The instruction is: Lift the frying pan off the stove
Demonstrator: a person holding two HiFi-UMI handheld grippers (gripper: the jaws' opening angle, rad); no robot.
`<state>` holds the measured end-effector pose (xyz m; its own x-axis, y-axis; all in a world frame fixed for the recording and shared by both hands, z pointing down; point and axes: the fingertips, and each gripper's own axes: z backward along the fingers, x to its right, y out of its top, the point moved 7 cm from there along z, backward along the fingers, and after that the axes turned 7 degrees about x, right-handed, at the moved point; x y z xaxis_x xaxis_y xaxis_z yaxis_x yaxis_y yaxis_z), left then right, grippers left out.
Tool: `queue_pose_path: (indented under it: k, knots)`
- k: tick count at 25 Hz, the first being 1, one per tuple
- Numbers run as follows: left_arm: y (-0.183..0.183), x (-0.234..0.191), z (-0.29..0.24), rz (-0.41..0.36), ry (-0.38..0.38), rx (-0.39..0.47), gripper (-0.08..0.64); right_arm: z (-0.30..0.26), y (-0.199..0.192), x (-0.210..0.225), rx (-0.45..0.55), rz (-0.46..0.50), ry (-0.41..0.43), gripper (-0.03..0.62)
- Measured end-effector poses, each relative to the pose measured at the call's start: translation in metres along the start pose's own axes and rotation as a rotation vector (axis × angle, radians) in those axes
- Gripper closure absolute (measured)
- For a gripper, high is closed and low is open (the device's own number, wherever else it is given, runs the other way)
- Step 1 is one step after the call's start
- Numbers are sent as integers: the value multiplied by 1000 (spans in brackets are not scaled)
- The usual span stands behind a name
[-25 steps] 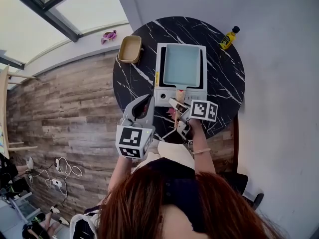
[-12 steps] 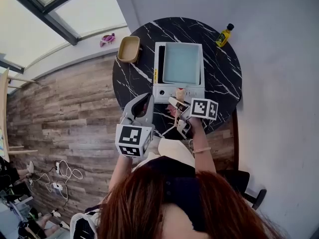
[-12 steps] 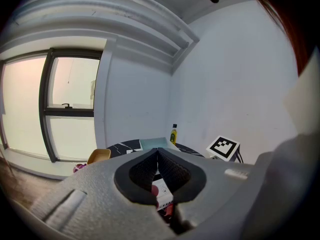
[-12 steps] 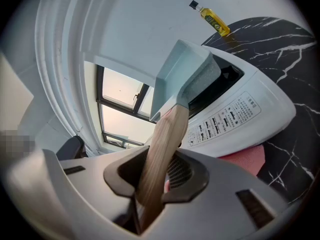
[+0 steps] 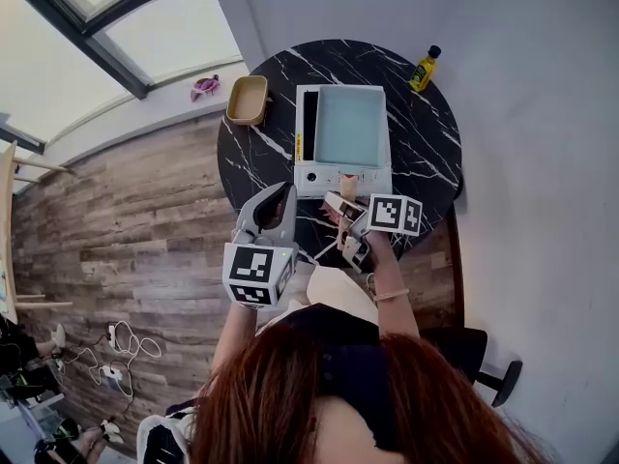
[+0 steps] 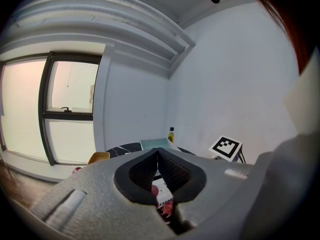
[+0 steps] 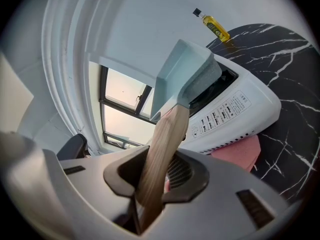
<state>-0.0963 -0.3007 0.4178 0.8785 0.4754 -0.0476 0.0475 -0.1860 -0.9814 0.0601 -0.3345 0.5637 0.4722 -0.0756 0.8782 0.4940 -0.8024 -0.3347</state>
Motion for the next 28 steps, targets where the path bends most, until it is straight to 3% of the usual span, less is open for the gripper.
queue_pose_path:
  k: [7,28]
  knots:
    - [21,23,47,-12,-11,42,548,39,-24,-37,23,41,15,495]
    - [17,42,113,-11,-29,87,548,75,-76,-65,39,82,17,494]
